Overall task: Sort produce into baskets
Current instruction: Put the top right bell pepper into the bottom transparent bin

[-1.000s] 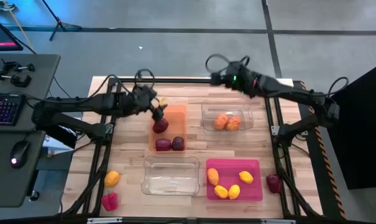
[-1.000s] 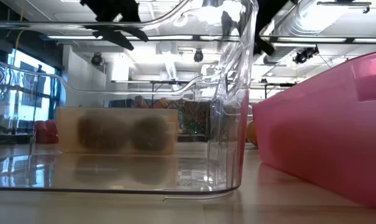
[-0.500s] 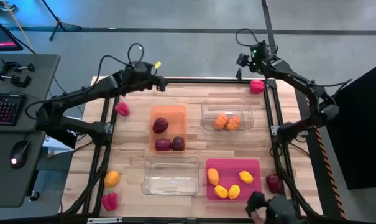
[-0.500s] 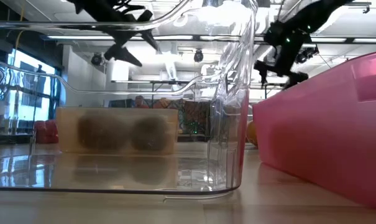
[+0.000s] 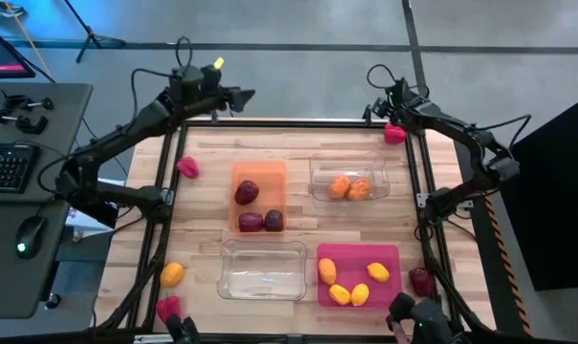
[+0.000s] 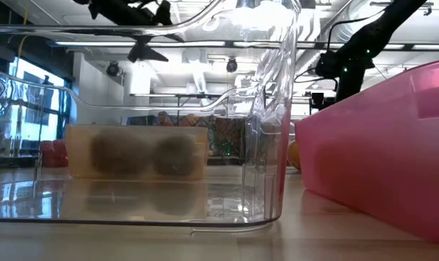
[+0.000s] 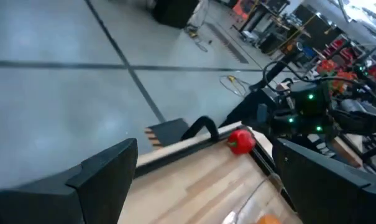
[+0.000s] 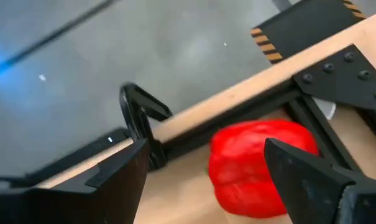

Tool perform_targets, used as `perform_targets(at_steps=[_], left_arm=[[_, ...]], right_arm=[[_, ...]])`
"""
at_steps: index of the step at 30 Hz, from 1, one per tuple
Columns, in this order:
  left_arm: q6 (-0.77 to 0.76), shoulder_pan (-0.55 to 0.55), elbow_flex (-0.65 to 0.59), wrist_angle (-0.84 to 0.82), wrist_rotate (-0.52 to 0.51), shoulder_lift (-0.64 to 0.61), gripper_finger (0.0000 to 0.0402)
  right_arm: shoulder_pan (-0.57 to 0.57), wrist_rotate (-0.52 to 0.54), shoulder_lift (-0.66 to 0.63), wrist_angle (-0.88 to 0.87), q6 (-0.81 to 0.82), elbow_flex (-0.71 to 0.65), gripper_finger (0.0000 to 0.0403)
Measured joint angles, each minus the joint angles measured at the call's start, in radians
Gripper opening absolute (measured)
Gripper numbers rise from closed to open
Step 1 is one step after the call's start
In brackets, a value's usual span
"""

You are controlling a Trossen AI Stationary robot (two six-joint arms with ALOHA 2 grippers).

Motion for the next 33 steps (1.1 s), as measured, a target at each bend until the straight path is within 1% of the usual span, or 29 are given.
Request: perform_targets(at_steps=[6,7,11,16,17,21,24,27,33], left_arm=[[0.135,0.061,0.063,-0.027,0.013,0.000,0.0360],[0.153,0.066,0.068,-0.029,0.012,0.000,0.0360],[0.208,0.082,0.081,-0.032,0.015,0.000,0.0360],[0.252,0.088,0.081,-0.057,0.014,0.000,0.0360],[0.258,0.089,0.081,-0.060,0.014,0.000,0.0360],[0.281,0.089,0.081,-0.075,0.014,0.000,0.0360],[0.283,0.089,0.081,-0.078,0.014,0.000,0.0360],[0.284,0.089,0.081,-0.077,0.014,0.000,0.0360],[0.283,0.089,0.081,-0.077,0.013,0.000,0.0360]], right_arm=[[0.016,0.088,0.027,0.041,0.086,-0.002,0.0309],[0.016,0.096,0.033,0.045,0.076,-0.002,0.0309],[0.010,0.090,0.062,0.037,-0.061,-0.002,0.0309],[0.001,0.098,0.088,0.048,-0.064,-0.002,0.0309],[-0.003,0.092,0.097,0.052,-0.071,-0.002,0.0309],[-0.031,-0.008,0.134,0.066,-0.114,0.003,0.0309],[-0.034,-0.012,0.148,0.089,-0.144,0.004,0.0309],[-0.032,-0.036,0.139,0.077,-0.147,0.003,0.0309],[-0.023,-0.132,0.099,0.034,-0.134,0.000,0.0309]])
